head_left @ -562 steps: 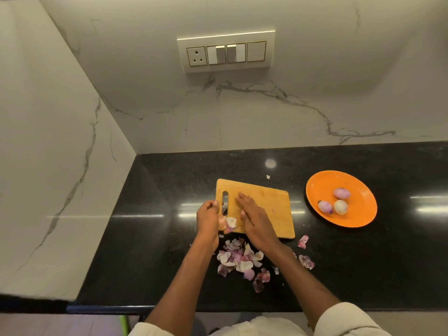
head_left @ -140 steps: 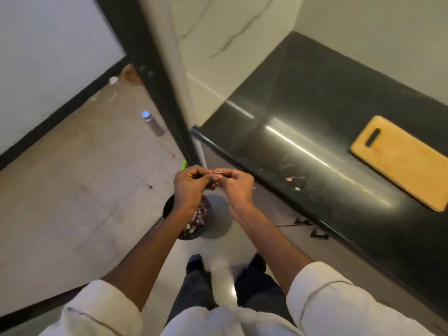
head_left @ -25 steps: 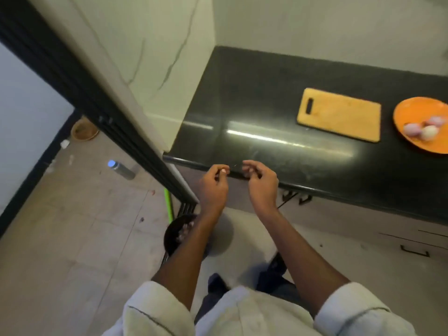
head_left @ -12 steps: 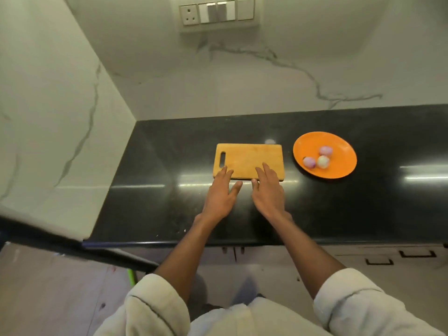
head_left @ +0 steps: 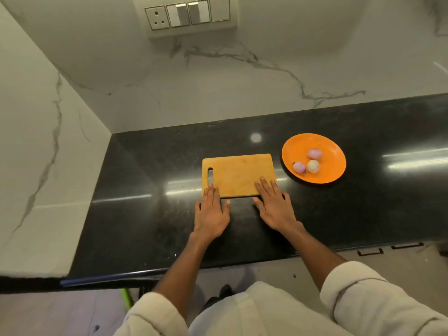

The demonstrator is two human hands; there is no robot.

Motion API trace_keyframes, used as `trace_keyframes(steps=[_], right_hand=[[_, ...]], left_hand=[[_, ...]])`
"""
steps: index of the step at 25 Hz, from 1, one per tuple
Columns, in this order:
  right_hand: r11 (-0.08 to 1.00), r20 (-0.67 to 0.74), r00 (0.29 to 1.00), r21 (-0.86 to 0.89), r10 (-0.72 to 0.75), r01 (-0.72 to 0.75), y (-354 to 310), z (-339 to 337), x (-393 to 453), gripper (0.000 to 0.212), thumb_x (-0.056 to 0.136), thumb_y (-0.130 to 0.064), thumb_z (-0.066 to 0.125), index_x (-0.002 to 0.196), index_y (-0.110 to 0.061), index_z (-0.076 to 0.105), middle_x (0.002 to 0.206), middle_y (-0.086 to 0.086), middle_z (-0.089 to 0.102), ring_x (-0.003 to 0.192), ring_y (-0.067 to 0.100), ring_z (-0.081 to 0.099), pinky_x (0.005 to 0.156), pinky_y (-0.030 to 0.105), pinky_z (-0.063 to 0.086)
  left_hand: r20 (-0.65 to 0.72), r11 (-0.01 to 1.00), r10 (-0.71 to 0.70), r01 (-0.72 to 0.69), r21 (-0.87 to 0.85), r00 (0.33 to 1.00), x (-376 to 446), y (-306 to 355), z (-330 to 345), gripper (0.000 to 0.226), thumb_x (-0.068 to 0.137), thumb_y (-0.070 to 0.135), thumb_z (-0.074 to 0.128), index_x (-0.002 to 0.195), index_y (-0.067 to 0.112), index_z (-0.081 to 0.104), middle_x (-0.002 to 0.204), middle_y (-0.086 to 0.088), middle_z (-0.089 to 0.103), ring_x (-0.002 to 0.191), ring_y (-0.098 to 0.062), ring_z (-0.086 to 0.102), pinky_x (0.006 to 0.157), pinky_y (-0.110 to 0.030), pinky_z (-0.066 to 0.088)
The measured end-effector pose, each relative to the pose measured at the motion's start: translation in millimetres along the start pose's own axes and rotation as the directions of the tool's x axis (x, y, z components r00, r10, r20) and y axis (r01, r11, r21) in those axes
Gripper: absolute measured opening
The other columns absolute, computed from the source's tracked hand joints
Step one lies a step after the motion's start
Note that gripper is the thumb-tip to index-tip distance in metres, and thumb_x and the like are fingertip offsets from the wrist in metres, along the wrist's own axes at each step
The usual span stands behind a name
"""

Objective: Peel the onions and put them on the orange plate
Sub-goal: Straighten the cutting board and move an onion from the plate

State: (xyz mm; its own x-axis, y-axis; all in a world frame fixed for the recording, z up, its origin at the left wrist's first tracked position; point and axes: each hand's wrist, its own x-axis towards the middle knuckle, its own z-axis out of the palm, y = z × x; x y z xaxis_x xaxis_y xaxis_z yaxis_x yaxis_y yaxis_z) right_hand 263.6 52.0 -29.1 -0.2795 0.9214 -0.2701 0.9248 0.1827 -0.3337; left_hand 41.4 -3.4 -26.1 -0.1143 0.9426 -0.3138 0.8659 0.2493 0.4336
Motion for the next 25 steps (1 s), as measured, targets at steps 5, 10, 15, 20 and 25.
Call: trace_keyframes(steps=[5,10,15,20,25], right_hand=[[1.0,-0.057,0.998,0.021,-0.005,0.006,-0.1,7.0,-7.6,0.06,0.111,-0.051,0.03,0.167,-0.037,0.013,0.176,-0.013,0.0,0.163,0.019,-0.001,0.128,0.061,0.016],[0.938,-0.453,0.873,0.347,0.181,-0.014,2.4,-19.2,-9.9,0.043,0.108,-0.033,0.054,0.151,-0.025,0.052,0.155,-0.003,0.052,0.144,0.017,0.046,0.115,0.044,0.041],[0.884,-0.428,0.815,0.42,0.391,-0.204,58.2,-77.3,17.2,0.038,0.103,-0.014,0.06,0.141,-0.017,0.061,0.147,0.005,0.052,0.131,0.029,0.053,0.103,0.048,0.053],[0.904,-0.32,0.862,0.309,0.393,-0.297,103.1,-94.7,41.9,0.052,0.095,-0.005,0.068,0.144,-0.017,0.058,0.153,0.004,0.042,0.129,0.031,0.049,0.102,0.047,0.053],[0.892,-0.359,0.842,0.359,0.403,-0.274,121.3,-88.2,55.1,0.041,0.093,-0.008,0.074,0.13,-0.024,0.063,0.146,0.003,0.046,0.122,0.026,0.051,0.096,0.037,0.05]], left_hand=[[-0.054,1.0,0.003,-0.003,0.01,0.999,-7.8,-0.9,4.2,0.073,0.112,0.056,0.024,0.171,0.02,0.001,0.179,0.001,-0.012,0.165,-0.019,-0.008,0.132,-0.054,0.002],[-0.202,0.981,0.169,-0.185,-0.061,0.965,6.5,27.6,3.7,0.062,0.112,0.048,0.036,0.167,0.019,0.027,0.178,-0.001,0.015,0.165,-0.021,0.009,0.133,-0.05,0.008],[-0.019,0.934,0.355,-0.354,0.041,0.935,48.6,94.8,17.2,0.061,0.113,0.052,0.032,0.168,0.028,0.024,0.179,0.003,0.007,0.166,-0.022,-0.001,0.132,-0.055,0.006],[0.038,0.958,0.276,-0.278,0.071,0.96,63.5,125.3,38.0,0.067,0.112,0.057,0.029,0.169,0.025,0.019,0.18,0.005,0.004,0.166,-0.021,-0.003,0.131,-0.055,0.005],[-0.115,0.982,0.189,-0.19,0.001,0.975,71.7,119.5,34.3,0.063,0.111,0.054,0.036,0.167,0.026,0.029,0.178,0.005,0.014,0.166,-0.019,0.003,0.131,-0.055,0.008]])
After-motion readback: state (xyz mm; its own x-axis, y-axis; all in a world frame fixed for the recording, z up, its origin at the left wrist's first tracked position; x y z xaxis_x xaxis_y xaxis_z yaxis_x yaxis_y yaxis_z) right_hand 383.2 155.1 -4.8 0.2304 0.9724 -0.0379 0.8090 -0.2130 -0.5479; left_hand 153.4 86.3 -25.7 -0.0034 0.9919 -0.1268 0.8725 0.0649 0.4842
